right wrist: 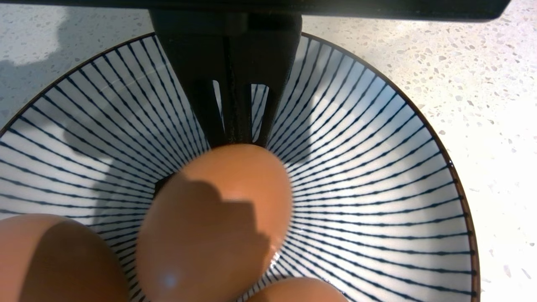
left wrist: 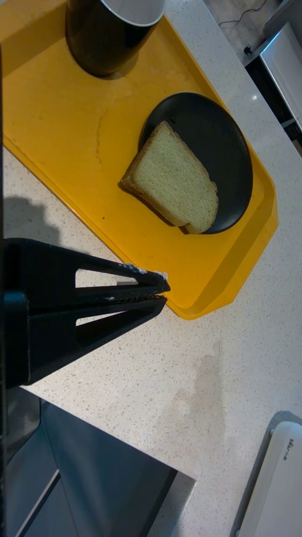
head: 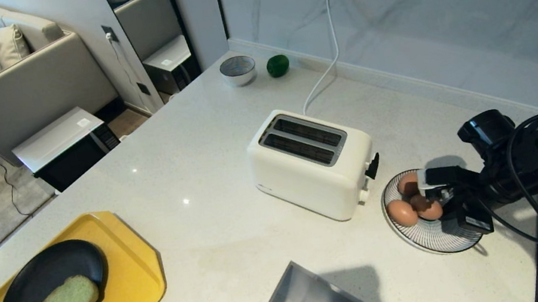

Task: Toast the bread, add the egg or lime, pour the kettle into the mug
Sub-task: Pick up the egg

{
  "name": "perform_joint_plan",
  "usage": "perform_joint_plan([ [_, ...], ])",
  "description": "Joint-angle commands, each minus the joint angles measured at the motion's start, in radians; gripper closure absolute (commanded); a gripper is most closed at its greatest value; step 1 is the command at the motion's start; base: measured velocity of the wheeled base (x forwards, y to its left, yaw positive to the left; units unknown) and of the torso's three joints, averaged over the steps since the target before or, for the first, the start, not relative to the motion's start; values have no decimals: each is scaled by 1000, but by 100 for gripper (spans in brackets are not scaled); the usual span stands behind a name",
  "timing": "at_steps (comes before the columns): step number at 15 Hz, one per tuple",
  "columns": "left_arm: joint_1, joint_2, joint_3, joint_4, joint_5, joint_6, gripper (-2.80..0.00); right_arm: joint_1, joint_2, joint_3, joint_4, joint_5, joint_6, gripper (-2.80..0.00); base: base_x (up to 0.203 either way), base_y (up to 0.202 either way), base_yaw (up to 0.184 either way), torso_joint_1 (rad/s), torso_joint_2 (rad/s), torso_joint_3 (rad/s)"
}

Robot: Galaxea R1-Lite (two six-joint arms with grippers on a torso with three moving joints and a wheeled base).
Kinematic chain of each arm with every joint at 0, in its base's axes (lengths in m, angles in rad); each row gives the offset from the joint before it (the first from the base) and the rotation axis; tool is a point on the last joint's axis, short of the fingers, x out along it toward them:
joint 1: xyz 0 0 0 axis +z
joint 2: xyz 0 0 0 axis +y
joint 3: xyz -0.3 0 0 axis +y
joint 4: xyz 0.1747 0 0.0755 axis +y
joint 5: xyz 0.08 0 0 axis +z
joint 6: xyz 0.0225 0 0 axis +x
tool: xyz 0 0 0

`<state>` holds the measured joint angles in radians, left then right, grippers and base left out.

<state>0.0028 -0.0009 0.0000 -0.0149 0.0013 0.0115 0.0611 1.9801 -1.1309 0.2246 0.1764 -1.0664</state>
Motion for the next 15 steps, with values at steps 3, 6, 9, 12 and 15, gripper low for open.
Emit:
perform_joint_plan([
  [3, 1, 1, 0, 0, 0, 1, 0, 0, -29, 0, 1, 2, -5, 0, 0, 0, 0, 0, 0, 0],
  [6, 0, 1, 0, 0, 0, 1, 0, -1, -54, 0, 2, 2, 5, 0, 0, 0, 0, 0, 0, 0],
  [9, 1, 1, 0, 0, 0, 0, 0, -1, -90, 3, 4, 2, 11, 0, 0, 0, 0, 0, 0, 0],
  [12, 0, 1, 0, 0, 0, 1, 0, 4, -115, 5, 4, 6, 11, 0, 0, 0, 0, 0, 0, 0],
  [15, 0, 1, 0, 0, 0, 1, 0, 26, -128, 3, 4, 18, 19, -280, 0, 0, 0, 0, 0, 0],
])
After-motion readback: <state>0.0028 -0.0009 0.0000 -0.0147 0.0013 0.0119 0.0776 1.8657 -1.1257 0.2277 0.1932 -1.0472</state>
